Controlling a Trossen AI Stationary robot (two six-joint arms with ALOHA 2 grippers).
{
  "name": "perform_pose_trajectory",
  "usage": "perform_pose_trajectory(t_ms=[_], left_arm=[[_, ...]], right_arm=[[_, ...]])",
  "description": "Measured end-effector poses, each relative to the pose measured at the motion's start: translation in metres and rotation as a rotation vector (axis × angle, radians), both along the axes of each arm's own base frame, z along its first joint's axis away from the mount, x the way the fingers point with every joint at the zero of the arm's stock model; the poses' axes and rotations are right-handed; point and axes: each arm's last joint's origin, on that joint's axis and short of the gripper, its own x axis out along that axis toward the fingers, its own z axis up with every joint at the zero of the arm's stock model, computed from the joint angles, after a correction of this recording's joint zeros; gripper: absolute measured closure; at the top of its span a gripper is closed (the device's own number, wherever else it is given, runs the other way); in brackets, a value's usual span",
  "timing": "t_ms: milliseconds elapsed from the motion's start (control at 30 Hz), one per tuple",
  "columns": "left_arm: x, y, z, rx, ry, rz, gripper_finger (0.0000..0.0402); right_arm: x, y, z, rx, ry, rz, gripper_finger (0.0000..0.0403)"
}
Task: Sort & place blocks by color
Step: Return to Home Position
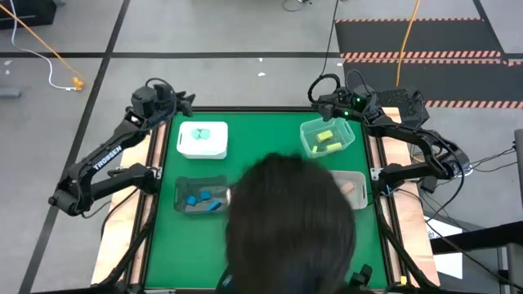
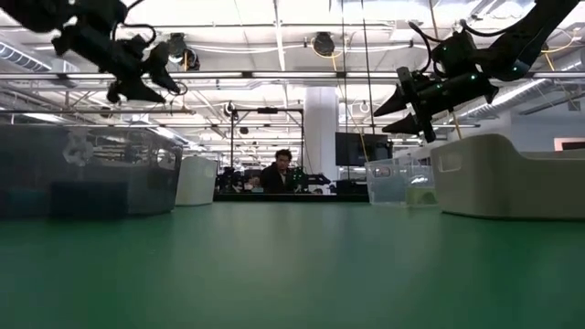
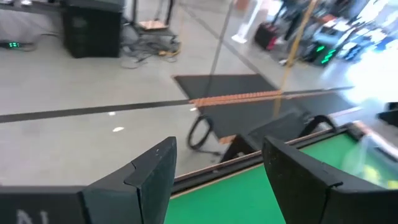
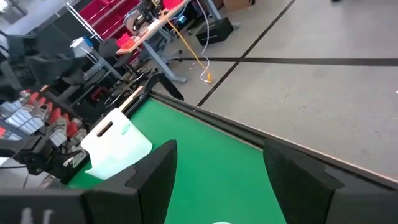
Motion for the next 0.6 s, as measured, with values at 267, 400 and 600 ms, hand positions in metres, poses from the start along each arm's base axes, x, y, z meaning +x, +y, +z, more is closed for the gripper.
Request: perform_pose_trajectory(t_ms=[267, 400, 600], left_arm=[[0.007, -0.009, -0.034, 0.049, -0.131, -0.195, 0.0165], [0.010, -0.015, -0.046, 0.088, -0.120, -0.277, 0.0165], [0.014, -0.026, -0.063, 0.105, -0.136, -0.389, 0.0165]], right_arm=[[0.001, 0.006, 0.006, -0.061, -0.033, 0.184, 0.0174], [0.001, 0.009, 0.009, -0.132, -0.024, 0.254, 0.0174], [0.001, 0.009, 0.009, -0.282, 0.037, 0.288, 0.0174]])
